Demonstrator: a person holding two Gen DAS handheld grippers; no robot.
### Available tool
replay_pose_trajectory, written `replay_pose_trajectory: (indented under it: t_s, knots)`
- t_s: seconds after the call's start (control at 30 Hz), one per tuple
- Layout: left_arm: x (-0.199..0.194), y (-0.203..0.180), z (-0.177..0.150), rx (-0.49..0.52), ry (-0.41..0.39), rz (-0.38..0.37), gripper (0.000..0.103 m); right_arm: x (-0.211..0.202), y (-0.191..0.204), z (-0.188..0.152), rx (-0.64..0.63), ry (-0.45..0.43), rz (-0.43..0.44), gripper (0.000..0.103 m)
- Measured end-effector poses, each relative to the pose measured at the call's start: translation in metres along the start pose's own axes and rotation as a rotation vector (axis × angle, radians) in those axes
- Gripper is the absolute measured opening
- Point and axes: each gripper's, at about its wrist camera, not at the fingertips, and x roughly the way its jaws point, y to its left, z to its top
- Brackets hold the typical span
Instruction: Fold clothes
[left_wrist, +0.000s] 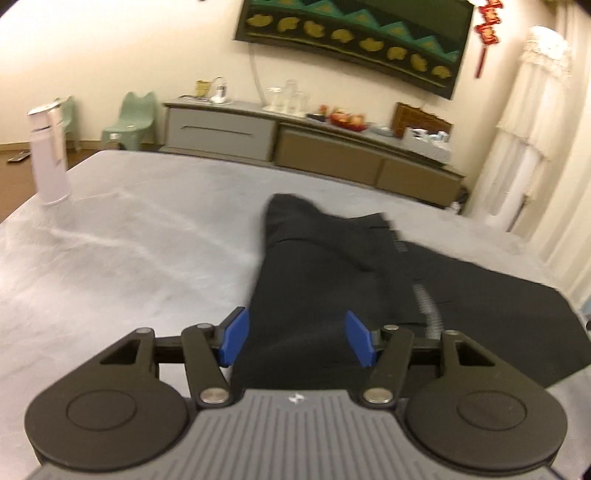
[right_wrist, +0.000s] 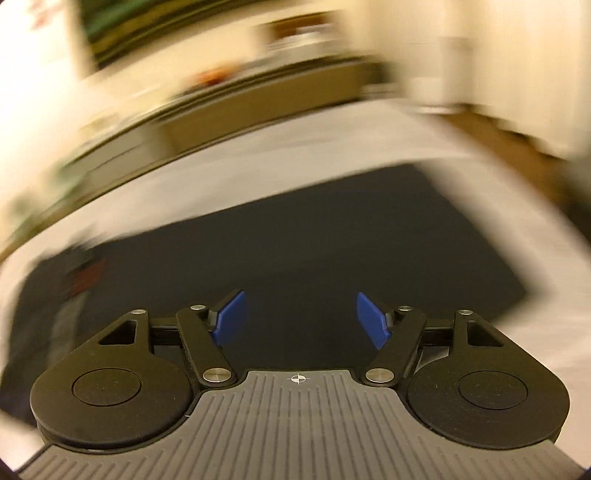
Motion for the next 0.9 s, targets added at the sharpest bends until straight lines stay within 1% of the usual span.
replay_pose_trajectory:
  t_s: [0.03, 0.07, 0.1, 0.13, 0.17, 0.2, 0.23, 0.3, 0.33, 0.43, 0.47, 0.5, 0.53, 0.57, 0.6, 0.67, 0.8, 0.9]
  knots:
    - [0.0, -0.015, 0.005, 0.006, 0.002, -0.028, 0.061, 0.003, -0.014, 0.0, 0.014, -0.003, -0.018, 0.073]
    - [-0.001, -0.029, 0.009, 0.013, 0.004, -0.055, 0.062, 0.006, -0.029, -0.001, 0.028, -0.005, -0.035, 0.078]
    - [-0.001, -0.044, 0.014, 0.019, 0.005, -0.083, 0.065, 0.008, -0.043, -0.001, 0.042, -0.008, -0.053, 0.081]
    - [-0.001, -0.059, 0.018, 0.026, 0.007, -0.111, 0.069, 0.011, -0.057, -0.001, 0.056, -0.011, -0.071, 0.081]
    - [-0.002, -0.074, 0.023, 0.032, 0.009, -0.139, 0.071, 0.014, -0.072, -0.001, 0.07, -0.013, -0.088, 0.08]
    - [0.003, -0.093, 0.028, 0.039, 0.022, -0.179, 0.074, 0.017, -0.086, -0.002, 0.084, -0.016, -0.106, 0.082]
    - [0.011, -0.115, 0.034, 0.048, 0.036, -0.224, 0.077, 0.019, -0.1, -0.002, 0.098, -0.019, -0.124, 0.082]
    - [0.029, -0.161, 0.045, 0.064, 0.064, -0.299, 0.079, 0.025, -0.124, -0.003, 0.115, -0.023, -0.15, 0.082]
    - [0.041, -0.183, 0.049, 0.07, 0.082, -0.326, 0.079, 0.027, -0.126, -0.004, 0.107, -0.023, -0.148, 0.083]
    - [0.078, -0.249, 0.055, 0.1, 0.144, -0.397, 0.08, 0.025, -0.133, -0.005, 0.049, -0.02, -0.153, 0.081]
    - [0.09, -0.268, 0.056, 0.121, 0.162, -0.412, 0.08, 0.023, -0.13, -0.007, 0.019, -0.022, -0.152, 0.071]
    - [0.103, -0.286, 0.055, 0.142, 0.174, -0.411, 0.08, 0.021, -0.127, -0.009, -0.012, -0.024, -0.15, 0.045]
    - [0.116, -0.306, 0.054, 0.162, 0.192, -0.41, 0.081, 0.02, -0.125, -0.01, -0.031, -0.025, -0.138, 0.029]
    - [0.13, -0.326, 0.054, 0.183, 0.212, -0.41, 0.081, 0.019, -0.122, -0.01, -0.035, -0.022, -0.114, 0.01]
    - [0.143, -0.343, 0.053, 0.189, 0.236, -0.414, 0.081, 0.018, -0.12, -0.011, -0.042, -0.024, -0.099, 0.007]
    - [0.165, -0.373, 0.05, 0.207, 0.273, -0.423, 0.081, 0.013, -0.111, -0.013, -0.079, -0.048, -0.092, 0.006]
    - [0.195, -0.432, 0.036, 0.292, 0.311, -0.436, 0.081, -0.01, -0.073, -0.021, -0.263, -0.155, -0.068, 0.006]
    - [0.213, -0.465, 0.02, 0.381, 0.35, -0.442, 0.081, -0.017, -0.048, -0.031, -0.389, -0.191, -0.056, 0.006]
